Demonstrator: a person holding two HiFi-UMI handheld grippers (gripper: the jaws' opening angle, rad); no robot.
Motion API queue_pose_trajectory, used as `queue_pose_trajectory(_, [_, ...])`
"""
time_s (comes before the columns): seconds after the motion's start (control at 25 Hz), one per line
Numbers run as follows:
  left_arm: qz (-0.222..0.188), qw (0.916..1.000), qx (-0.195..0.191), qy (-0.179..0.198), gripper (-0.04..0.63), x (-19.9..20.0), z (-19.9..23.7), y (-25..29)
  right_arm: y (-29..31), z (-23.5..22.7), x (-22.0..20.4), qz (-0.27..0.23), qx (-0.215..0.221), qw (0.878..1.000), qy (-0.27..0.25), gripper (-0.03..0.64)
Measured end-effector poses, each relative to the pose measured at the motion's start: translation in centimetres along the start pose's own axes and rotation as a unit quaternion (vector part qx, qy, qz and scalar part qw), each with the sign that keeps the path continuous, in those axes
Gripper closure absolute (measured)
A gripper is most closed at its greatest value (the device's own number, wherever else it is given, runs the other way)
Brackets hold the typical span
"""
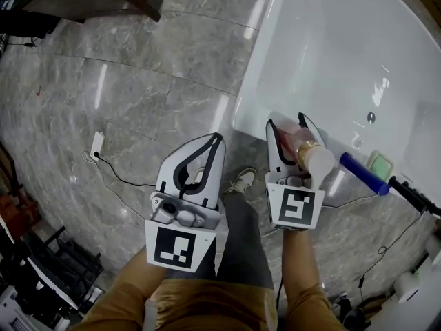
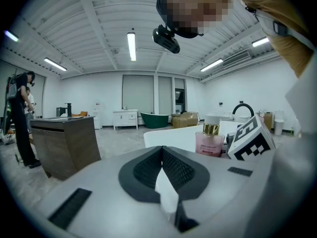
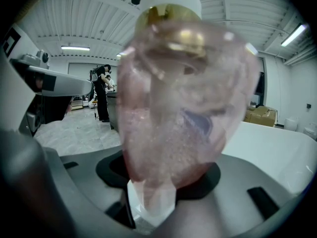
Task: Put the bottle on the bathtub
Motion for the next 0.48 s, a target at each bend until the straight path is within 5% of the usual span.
queue_pose_trajectory(0.48, [0.009,0.9999,0.010,-0.004,0.588,-0.92,0.05,0.67,1.01,0.30,-0.30,0.001,0.009,1.000,-0.029,0.377])
Point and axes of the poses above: the fingertips, and each gripper's own axes: y forward along the fingers, z to its left, x out of its top, the point moved 3 cm from there along -y, backward along the fingers, and after that the axes turned 15 degrees about x, right-handed, at the moved point
